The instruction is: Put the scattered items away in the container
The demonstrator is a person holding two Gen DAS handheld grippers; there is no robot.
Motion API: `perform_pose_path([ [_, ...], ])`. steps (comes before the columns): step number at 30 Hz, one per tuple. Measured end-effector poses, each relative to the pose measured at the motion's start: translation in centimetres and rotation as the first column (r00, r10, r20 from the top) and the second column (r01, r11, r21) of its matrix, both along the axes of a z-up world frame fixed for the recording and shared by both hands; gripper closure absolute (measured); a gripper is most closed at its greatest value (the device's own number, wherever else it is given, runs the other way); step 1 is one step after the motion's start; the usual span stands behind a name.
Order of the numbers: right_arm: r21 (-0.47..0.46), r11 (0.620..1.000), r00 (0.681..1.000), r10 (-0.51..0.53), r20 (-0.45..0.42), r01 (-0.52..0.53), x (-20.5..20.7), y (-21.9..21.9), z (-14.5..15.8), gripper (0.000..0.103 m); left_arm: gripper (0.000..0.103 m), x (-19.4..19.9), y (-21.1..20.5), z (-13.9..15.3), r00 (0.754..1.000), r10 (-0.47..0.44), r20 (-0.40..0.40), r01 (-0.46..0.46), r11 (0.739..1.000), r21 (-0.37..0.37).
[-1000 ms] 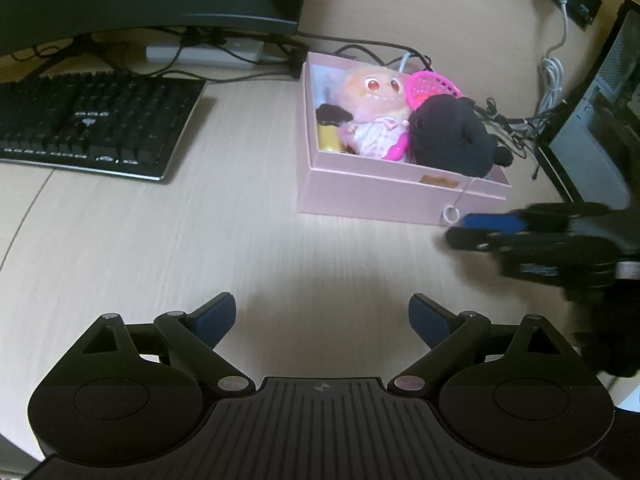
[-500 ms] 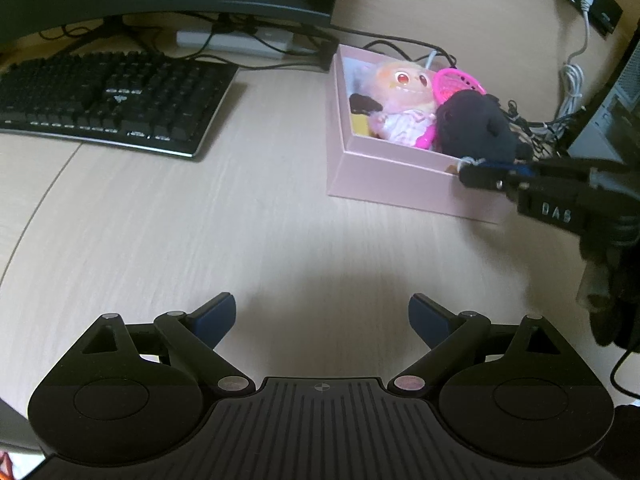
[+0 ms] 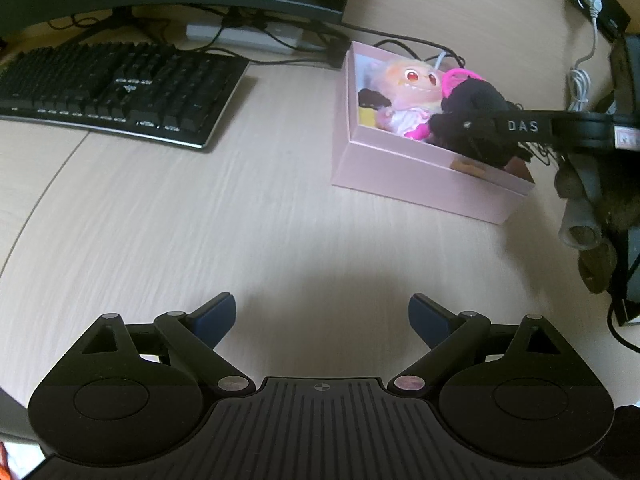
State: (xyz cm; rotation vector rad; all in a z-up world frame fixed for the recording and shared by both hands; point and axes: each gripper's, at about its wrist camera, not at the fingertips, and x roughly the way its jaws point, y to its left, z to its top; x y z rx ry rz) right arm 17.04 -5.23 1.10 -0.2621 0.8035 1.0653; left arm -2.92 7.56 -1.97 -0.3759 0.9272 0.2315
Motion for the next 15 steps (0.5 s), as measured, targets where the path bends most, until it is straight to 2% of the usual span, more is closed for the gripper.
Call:
perform_pose_path([
  [4,0.026,1.0,1.0,-0.011,-0.024,0.012,-0.6,-1.3,0.7,0.066,0.006,0.2,0.2,-0.1,1.0,0.0,-0.003,0.0,1.0,-0.001],
  [8,0.07,0.997,0.999,-0.045,-0.005,0.045,-1.9,-4.3,2.1,0.06,0.006,0.9,0.3,-0.3,1.0,-0.021,-0.009,0.021,1.0,0.003],
  [10,0.094,0.992,0.996,-0.082,0.032,0.079,-2.7,-6.1,2.9,0.048,0.006,1.5,0.0,-0.3,0.999,-0.044,-0.01,0.044,0.999,0.014],
  [12,0.114,0.984,0.986,-0.145,0.077,0.135,-3.5,-8.2,3.5,0.041,0.006,2.5,-0.4,0.0,0.997,-0.074,0.004,0.074,0.997,0.03],
  [15,0.124,0.958,0.958,-0.272,0.093,0.259,-4.1,-11.4,3.4,0.038,0.006,4.5,-1.3,1.4,0.989,-0.137,0.064,0.134,0.99,0.051],
])
